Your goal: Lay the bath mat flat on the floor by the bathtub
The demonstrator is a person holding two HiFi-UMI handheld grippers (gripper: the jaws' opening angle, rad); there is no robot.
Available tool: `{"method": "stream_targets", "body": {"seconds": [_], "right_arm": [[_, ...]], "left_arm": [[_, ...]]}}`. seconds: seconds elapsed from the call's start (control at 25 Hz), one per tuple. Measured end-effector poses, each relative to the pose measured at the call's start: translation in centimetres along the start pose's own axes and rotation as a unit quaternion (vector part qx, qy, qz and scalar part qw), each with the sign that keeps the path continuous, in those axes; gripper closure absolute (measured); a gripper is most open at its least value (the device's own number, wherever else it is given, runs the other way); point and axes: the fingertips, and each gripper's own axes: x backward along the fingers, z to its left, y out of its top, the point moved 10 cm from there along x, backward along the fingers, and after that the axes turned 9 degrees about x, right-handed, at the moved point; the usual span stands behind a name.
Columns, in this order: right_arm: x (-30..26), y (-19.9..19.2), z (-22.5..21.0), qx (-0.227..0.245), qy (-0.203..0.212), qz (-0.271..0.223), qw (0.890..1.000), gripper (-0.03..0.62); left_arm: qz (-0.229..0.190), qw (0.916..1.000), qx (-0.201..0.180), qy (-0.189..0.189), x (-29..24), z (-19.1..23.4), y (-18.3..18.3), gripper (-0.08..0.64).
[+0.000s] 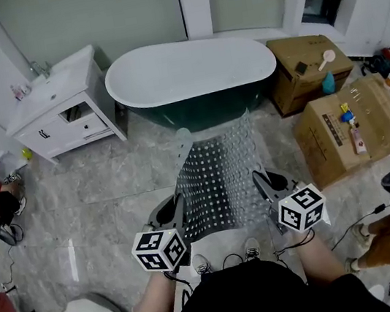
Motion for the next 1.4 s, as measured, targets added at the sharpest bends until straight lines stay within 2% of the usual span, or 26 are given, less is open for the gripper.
{"method": "stream_targets", "body": {"seconds": [0.88, 1.4], "right_arm": [[2.5, -2.5, -8.1, 0.0, 0.042, 0.014, 0.999, 0.563], [3.5, -2.5, -10.4, -0.001, 0.059, 0.004, 0.998, 0.563]], "left_arm": [[-0.011, 0.9993, 0.017, 0.031, -4.5, -6.5, -3.8, 0.528], [-0.018, 0.9988, 0.019, 0.043, -5.1, -9.0, -4.2, 0.528]]}}
